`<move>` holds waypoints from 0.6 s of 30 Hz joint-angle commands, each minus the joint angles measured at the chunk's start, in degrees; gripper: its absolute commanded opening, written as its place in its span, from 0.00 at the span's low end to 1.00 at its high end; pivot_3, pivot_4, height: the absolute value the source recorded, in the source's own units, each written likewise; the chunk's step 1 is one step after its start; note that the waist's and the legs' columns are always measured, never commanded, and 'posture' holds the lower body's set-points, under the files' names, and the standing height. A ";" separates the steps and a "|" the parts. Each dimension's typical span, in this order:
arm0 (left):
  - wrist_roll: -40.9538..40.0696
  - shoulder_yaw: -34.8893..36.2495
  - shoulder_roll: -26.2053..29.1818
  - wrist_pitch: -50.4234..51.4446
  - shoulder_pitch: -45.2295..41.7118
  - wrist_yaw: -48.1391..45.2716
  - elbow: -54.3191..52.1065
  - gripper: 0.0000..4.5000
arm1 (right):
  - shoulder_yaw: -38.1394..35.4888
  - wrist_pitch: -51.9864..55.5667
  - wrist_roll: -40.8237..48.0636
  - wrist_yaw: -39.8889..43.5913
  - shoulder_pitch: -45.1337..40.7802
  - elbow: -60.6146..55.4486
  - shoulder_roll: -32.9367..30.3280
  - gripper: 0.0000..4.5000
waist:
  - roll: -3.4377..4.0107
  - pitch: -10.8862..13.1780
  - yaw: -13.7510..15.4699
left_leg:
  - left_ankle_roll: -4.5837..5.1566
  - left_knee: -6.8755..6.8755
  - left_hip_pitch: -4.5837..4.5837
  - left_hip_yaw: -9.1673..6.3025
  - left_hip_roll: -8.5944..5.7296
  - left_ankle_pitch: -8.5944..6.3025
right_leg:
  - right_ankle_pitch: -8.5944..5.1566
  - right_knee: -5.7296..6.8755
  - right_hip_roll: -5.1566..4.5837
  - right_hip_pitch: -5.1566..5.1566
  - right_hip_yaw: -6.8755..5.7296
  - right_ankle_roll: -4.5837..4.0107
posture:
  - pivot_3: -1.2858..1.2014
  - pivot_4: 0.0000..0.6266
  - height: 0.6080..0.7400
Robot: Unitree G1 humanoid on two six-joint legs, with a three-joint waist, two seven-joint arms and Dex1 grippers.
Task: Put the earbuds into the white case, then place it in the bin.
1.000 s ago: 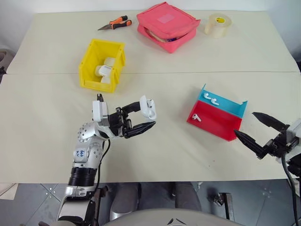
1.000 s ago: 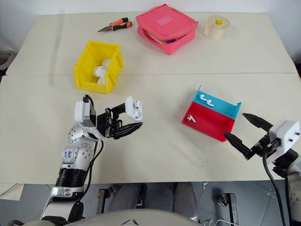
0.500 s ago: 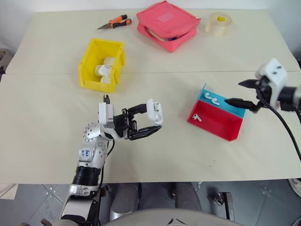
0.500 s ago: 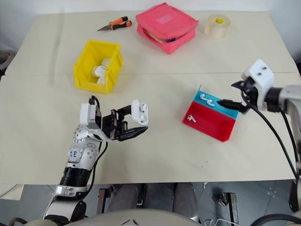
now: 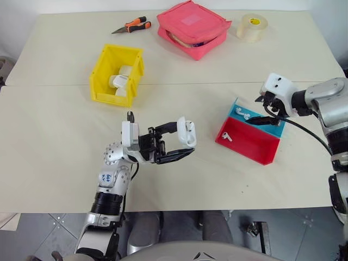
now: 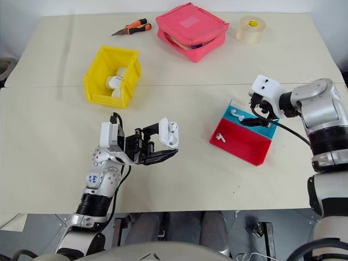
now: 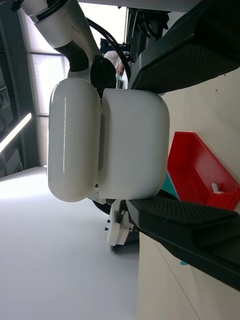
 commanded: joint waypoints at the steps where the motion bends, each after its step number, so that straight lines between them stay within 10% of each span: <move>1: -0.04 0.06 -0.40 -1.17 0.11 0.37 -0.89 0.61 | 0.31 -1.56 -2.01 2.10 -1.83 1.94 0.39 1.00 | 0.00 0.00 -0.14 | 0.00 0.00 0.00 0.00 0.00 0.00 | 0.00 0.00 0.00 0.00 0.00 0.00 | 0.52 0.24 1.00; 10: 0.20 -0.20 -1.06 -1.64 0.08 0.81 -0.78 0.61 | 0.75 -4.24 -5.11 4.56 -3.18 6.07 2.58 0.42 | 0.00 0.00 -0.86 | -0.01 0.03 0.02 -0.02 0.01 0.01 | 0.00 0.04 0.00 0.02 0.00 0.00 | 0.52 0.24 1.00; 18: 0.25 -0.14 -1.06 -1.61 0.15 0.92 -1.02 0.61 | 0.80 -5.61 -6.81 5.46 -3.62 8.13 3.78 0.42 | 0.00 -0.01 -0.91 | -0.04 0.03 0.04 -0.03 0.01 0.02 | 0.00 0.07 0.00 0.02 0.00 0.00 | 0.52 0.24 1.00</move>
